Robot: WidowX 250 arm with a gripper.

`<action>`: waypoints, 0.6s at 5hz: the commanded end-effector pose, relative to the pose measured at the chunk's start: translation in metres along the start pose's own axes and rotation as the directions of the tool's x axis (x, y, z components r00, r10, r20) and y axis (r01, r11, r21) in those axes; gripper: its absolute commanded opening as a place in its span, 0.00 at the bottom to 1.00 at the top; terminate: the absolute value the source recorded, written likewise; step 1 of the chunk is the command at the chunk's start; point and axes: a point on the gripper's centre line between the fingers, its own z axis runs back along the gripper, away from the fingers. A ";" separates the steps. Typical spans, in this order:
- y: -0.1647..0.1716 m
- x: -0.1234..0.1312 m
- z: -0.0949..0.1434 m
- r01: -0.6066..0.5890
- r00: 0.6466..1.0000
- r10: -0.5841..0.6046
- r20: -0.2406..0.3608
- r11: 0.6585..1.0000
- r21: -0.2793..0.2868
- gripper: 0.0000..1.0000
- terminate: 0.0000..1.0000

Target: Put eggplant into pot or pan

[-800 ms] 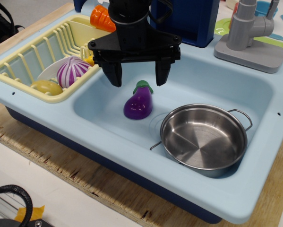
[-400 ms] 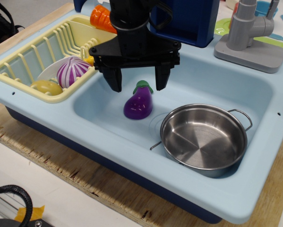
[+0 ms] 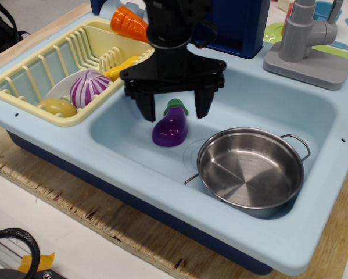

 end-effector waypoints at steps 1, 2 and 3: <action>0.000 0.011 -0.004 -0.043 0.999 0.043 0.001 0.999 -0.012 1.00 0.00; -0.004 0.013 -0.011 -0.045 0.999 0.045 -0.027 0.999 -0.005 1.00 0.00; -0.003 0.012 -0.019 -0.055 0.997 0.055 -0.050 0.998 -0.002 1.00 0.00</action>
